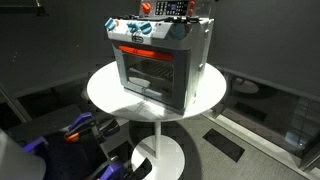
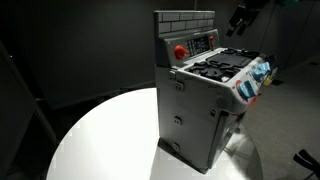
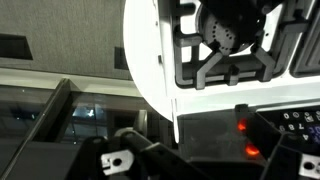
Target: Press an orange top button on the microwave oven controlling panel of the stove
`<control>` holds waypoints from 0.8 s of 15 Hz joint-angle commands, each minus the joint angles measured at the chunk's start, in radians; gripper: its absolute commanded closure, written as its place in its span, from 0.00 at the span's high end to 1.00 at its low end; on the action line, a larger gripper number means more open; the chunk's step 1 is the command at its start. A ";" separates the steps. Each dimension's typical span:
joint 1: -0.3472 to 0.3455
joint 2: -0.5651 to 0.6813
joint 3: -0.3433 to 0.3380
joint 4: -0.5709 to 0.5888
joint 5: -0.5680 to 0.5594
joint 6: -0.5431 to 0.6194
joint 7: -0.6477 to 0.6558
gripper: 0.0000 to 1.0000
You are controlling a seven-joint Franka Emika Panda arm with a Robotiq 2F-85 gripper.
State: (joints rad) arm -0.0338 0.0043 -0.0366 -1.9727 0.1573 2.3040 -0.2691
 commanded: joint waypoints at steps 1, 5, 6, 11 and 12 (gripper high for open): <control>-0.012 -0.096 -0.012 -0.056 -0.022 -0.098 0.031 1.00; -0.022 -0.181 -0.025 -0.103 -0.074 -0.215 0.084 1.00; -0.024 -0.201 -0.026 -0.114 -0.091 -0.241 0.096 1.00; -0.025 -0.293 -0.027 -0.155 -0.143 -0.433 0.140 1.00; -0.024 -0.308 -0.027 -0.159 -0.146 -0.473 0.144 1.00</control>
State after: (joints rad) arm -0.0569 -0.2418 -0.0648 -2.1030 0.0347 1.9246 -0.1579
